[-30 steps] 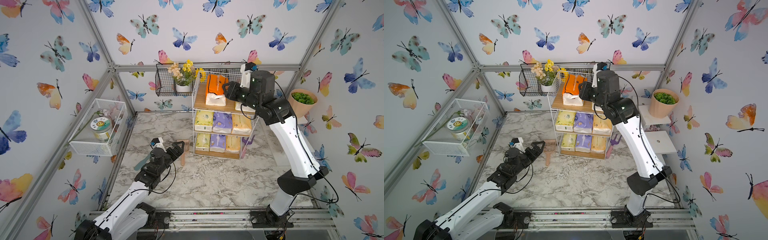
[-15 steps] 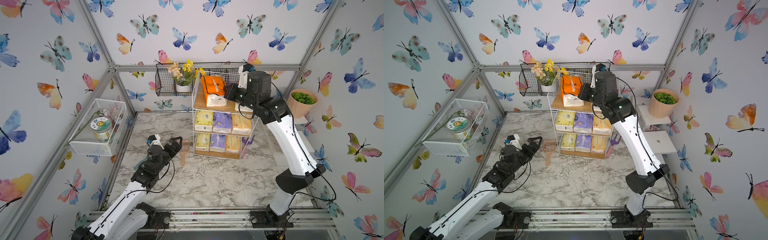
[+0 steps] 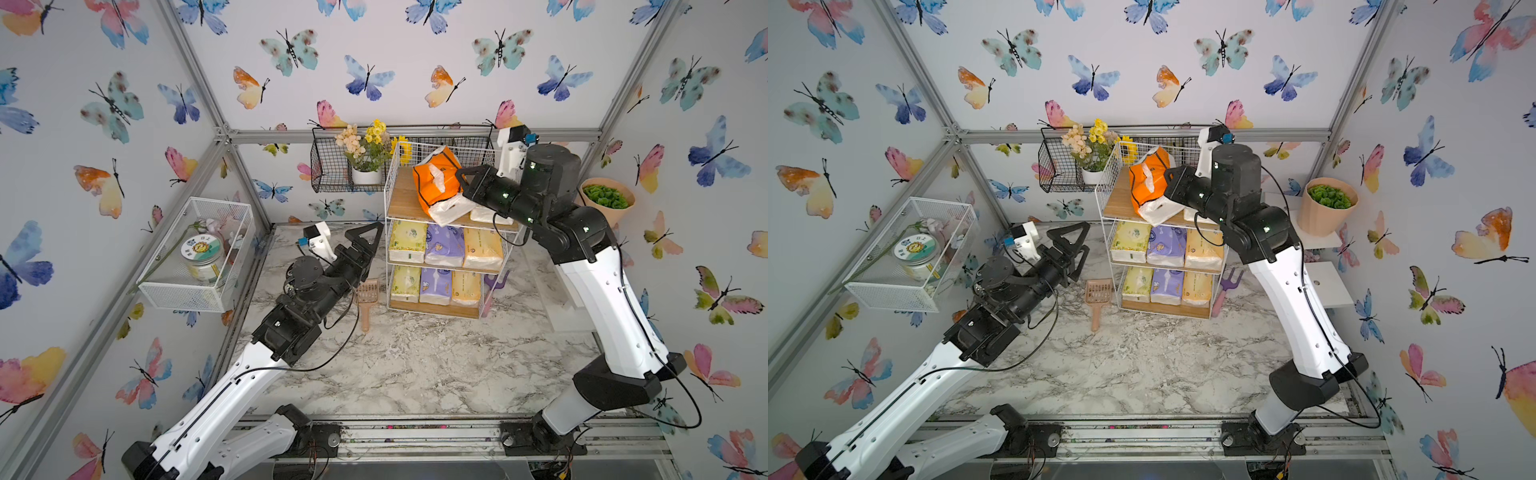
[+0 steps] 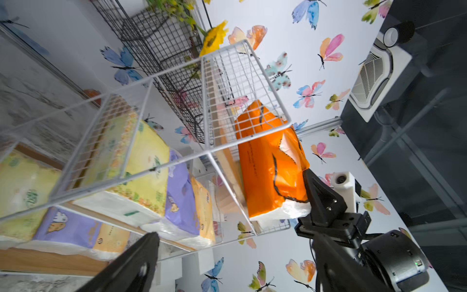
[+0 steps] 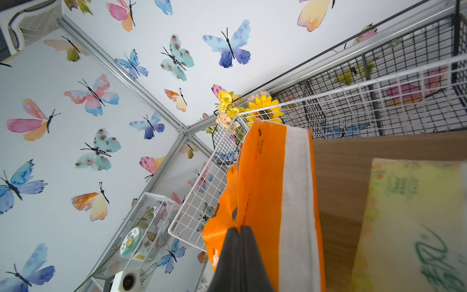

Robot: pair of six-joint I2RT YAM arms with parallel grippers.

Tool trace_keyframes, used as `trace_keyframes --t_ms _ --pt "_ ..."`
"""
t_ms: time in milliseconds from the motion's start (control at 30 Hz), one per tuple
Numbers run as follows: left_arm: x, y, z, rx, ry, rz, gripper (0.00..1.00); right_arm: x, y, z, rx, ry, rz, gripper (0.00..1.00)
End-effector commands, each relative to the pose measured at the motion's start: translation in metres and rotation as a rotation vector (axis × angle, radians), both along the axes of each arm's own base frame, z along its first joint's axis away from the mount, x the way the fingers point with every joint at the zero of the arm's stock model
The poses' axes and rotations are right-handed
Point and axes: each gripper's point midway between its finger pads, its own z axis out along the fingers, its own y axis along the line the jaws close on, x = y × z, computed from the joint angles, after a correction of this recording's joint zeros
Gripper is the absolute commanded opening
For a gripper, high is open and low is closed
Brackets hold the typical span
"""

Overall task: Remove the tissue boxes from the shelf
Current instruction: Pick up a box of tissues from the shelf.

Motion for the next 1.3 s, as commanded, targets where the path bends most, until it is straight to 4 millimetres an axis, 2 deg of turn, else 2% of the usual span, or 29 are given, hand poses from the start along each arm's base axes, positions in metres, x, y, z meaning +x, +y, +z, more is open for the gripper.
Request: trace_keyframes --t_ms 0,167,333,500,667,1100,1267 --pt "-0.002 -0.027 0.016 -0.102 0.011 -0.085 0.99 -0.014 0.004 0.017 0.077 -0.021 0.046 0.01" --pt "-0.006 -0.064 0.028 -0.183 -0.009 -0.19 0.99 -0.026 0.001 0.013 0.115 0.009 0.066 0.01" --pt "-0.008 -0.086 0.035 -0.26 -0.022 -0.255 0.99 -0.039 0.006 0.011 0.211 0.037 0.131 0.01" --pt "-0.011 -0.086 0.043 -0.304 -0.056 -0.254 0.99 -0.051 0.006 0.016 0.292 0.05 0.168 0.01" --pt "-0.008 -0.088 0.042 -0.38 -0.043 -0.261 0.99 -0.056 0.003 0.014 0.335 0.066 0.168 0.01" --pt "-0.003 -0.117 0.032 -0.492 0.002 -0.334 1.0 -0.062 0.001 0.001 0.429 0.132 0.174 0.01" --pt "-0.002 -0.119 0.033 -0.52 -0.017 -0.333 0.83 -0.063 -0.003 -0.003 0.433 0.138 0.155 0.01"
